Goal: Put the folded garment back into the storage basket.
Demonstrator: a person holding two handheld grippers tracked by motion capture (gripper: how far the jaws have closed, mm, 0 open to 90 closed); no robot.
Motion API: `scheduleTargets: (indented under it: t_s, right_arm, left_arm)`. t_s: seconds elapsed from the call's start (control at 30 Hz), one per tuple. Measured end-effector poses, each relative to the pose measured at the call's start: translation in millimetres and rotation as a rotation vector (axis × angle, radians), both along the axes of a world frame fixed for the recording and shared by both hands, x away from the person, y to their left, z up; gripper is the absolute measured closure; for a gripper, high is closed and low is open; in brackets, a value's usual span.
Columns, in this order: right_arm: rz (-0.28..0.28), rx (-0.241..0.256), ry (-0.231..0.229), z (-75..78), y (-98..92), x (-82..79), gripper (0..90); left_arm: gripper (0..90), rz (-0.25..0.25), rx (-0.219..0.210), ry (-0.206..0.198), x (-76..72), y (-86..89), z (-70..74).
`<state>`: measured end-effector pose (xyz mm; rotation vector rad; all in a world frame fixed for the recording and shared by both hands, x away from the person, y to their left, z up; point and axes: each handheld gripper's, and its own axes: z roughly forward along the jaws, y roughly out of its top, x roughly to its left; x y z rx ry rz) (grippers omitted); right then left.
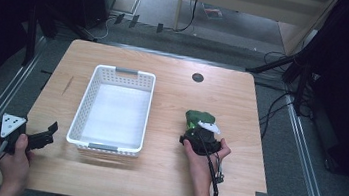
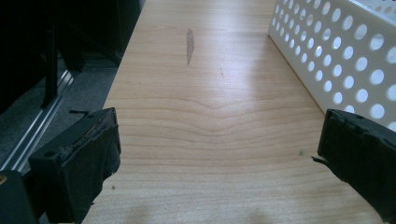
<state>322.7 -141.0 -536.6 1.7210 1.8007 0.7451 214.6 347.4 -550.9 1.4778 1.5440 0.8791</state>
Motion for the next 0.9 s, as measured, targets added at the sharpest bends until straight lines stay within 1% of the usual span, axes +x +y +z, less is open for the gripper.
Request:
scheduleTargets:
  t_s: [0.07,0.23,0.47,0.53,0.57,0.63,0.67,0.7,0.73,0.77,0.8,0.83,0.9]
  right_arm:
    - [-0.006,0.005,-0.007,2.9,0.1,-1.5,18.4]
    - [-0.029,0.020,-0.022,9.2,-0.7,-3.5,19.3]
    - [-0.066,0.037,-0.026,16.6,-2.8,-5.1,19.4]
    - [-0.063,0.036,-0.032,18.3,-2.8,-5.3,19.5]
    - [-0.060,0.041,-0.049,22.9,-1.6,-6.4,19.6]
    - [-0.056,0.043,-0.057,25.8,-0.4,-7.2,19.6]
    - [-0.048,0.045,-0.083,31.5,2.6,-8.4,19.6]
    - [-0.048,0.045,-0.083,31.5,2.6,-8.4,19.6]
    - [-0.052,0.053,-0.092,34.5,4.8,-9.5,19.6]
    - [-0.044,0.058,-0.118,38.9,7.7,-11.0,19.6]
    - [-0.034,0.057,-0.134,41.9,10.1,-12.0,19.6]
    - [-0.035,0.066,-0.144,44.6,12.6,-13.2,19.6]
    - [-0.026,0.064,-0.163,49.0,16.4,-14.5,19.6]
  left_arm:
    - [0.4,0.001,-0.002,0.001,0.0,0.0,0.1]
    - [0.4,0.001,-0.001,0.002,0.1,-0.1,0.1]
    - [0.4,0.001,0.003,0.002,0.1,-0.4,0.0]
    - [0.4,0.001,0.002,0.002,0.1,-0.4,0.1]
    - [0.4,0.002,0.001,0.001,0.2,-0.3,0.0]
    - [0.4,0.002,0.001,0.001,0.1,-0.2,0.0]
    - [0.4,0.001,0.000,-0.002,-0.1,-0.1,0.0]
    - [0.4,0.001,0.000,-0.002,-0.1,-0.1,0.0]
    - [0.4,0.000,-0.001,-0.002,-0.2,0.0,0.0]
    - [0.3,0.000,-0.001,-0.002,-0.2,0.1,0.0]
    - [0.4,0.000,-0.003,-0.006,-0.3,0.2,-0.1]
    - [0.4,0.000,-0.005,-0.006,-0.3,0.3,-0.1]
    - [0.4,0.000,-0.005,-0.006,-0.5,0.5,0.0]
